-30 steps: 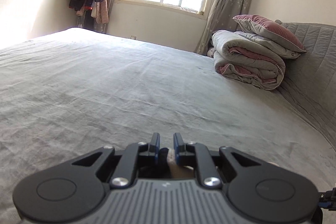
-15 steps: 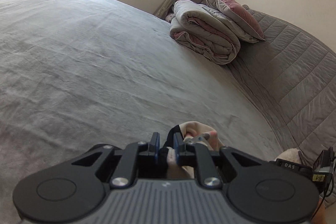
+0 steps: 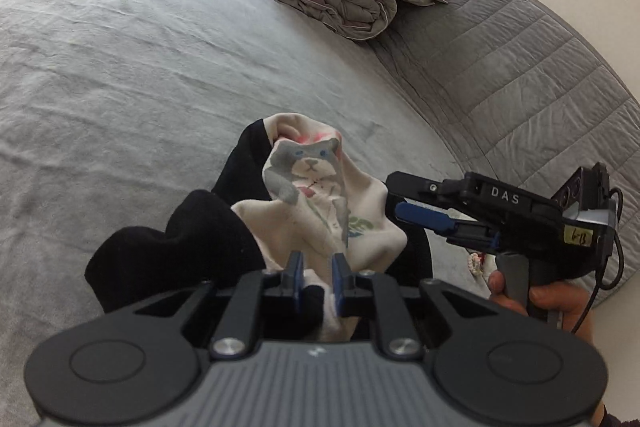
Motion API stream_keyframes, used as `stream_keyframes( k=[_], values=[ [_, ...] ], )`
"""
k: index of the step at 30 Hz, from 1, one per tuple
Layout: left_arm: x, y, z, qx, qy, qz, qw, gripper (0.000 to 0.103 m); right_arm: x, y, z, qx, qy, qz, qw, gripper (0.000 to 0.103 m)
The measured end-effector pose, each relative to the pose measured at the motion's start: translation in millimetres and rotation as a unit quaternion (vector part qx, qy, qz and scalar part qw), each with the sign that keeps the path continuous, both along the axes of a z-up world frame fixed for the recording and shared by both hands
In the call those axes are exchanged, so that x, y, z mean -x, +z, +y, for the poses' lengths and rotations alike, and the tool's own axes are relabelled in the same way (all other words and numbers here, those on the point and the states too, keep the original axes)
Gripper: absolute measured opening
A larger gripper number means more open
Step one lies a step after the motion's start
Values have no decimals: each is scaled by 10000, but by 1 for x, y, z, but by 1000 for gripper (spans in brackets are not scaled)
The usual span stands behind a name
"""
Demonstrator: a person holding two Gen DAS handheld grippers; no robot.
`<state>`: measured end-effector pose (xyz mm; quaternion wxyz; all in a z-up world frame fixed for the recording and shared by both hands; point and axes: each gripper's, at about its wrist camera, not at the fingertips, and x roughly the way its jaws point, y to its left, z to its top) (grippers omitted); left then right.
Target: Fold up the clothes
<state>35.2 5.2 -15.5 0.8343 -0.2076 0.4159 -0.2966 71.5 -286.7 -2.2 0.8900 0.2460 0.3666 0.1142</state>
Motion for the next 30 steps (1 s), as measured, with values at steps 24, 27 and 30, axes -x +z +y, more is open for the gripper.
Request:
stream_keyframes(
  k=[24,27,30],
  values=[
    [6,18,31,335,72,-137,9993,96,-14,-35,43,328,479,418,9974,14],
    [-2,18,36,280,322,-74,9991,97,-7,-35,39,390,549,382,9970,11],
    [-11,13,38,258,523,6,9983,97,2,-36,30,373,602,381,9968,7]
  ],
)
